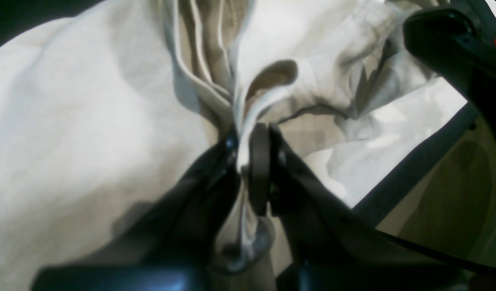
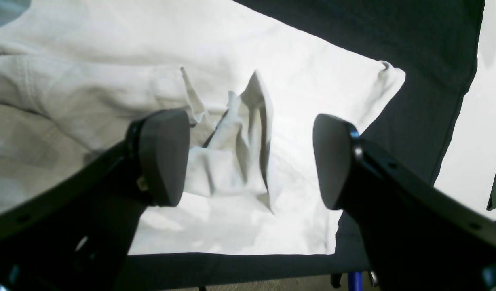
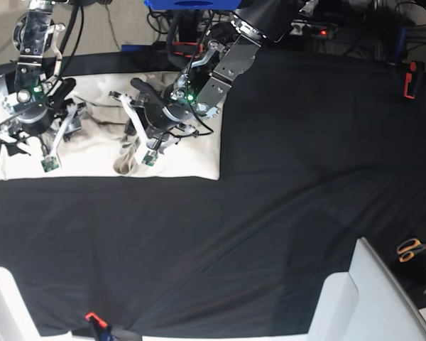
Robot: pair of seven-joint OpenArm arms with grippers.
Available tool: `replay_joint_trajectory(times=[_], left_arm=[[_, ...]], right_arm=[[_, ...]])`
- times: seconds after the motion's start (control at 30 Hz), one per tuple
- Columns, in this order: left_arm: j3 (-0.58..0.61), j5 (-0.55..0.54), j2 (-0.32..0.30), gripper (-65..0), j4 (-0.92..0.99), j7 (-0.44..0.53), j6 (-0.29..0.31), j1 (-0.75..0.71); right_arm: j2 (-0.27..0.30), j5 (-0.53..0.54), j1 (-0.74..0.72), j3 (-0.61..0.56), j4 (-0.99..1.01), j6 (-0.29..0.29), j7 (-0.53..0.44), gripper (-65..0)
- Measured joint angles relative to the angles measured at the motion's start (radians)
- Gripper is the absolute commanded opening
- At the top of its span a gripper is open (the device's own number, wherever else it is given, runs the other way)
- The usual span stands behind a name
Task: Fold the T-shirt properly
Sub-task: 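Lay the strip end down beside the right gripper, folding the strip in half, then open the left gripper and withdraw it from the shirt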
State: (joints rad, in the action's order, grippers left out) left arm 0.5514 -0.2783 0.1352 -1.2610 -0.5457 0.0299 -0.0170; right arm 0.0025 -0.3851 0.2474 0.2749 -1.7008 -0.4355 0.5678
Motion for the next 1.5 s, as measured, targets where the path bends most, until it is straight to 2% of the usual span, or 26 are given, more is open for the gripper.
replay_joint_trajectory(times=[0.43,0.6,0.73,0.83,1.13,1.5], left_arm=[[0.000,0.000,0.000,-65.0,0.000,0.000,0.000,0.000],[0.000,-0.007,0.000,-43.6,0.000,0.000,0.000,0.000],[0.000,-0.008,0.000,-32.7,0.000,0.000,0.001,0.000],[0.015,-0.008,-0.003,-31.3,0.000,-0.004,0.003,0.016],[0.200,-0.014,0.002,-31.4,0.001,-0.005,0.007,0.100],[0.201,-0.013,-0.002,-32.1,-0.024,-0.013,0.007,0.180]], right_arm=[[0.000,0.000,0.000,0.000,0.000,0.000,0.000,-19.8],[0.000,0.000,0.000,0.000,0.000,0.000,0.000,-19.8],[0.000,0.000,0.000,0.000,0.000,0.000,0.000,-19.8],[0.000,0.000,0.000,0.000,0.000,0.000,0.000,-19.8],[0.000,0.000,0.000,0.000,0.000,0.000,0.000,-19.8],[0.000,0.000,-0.003,0.001,-0.001,0.000,0.001,-19.8]])
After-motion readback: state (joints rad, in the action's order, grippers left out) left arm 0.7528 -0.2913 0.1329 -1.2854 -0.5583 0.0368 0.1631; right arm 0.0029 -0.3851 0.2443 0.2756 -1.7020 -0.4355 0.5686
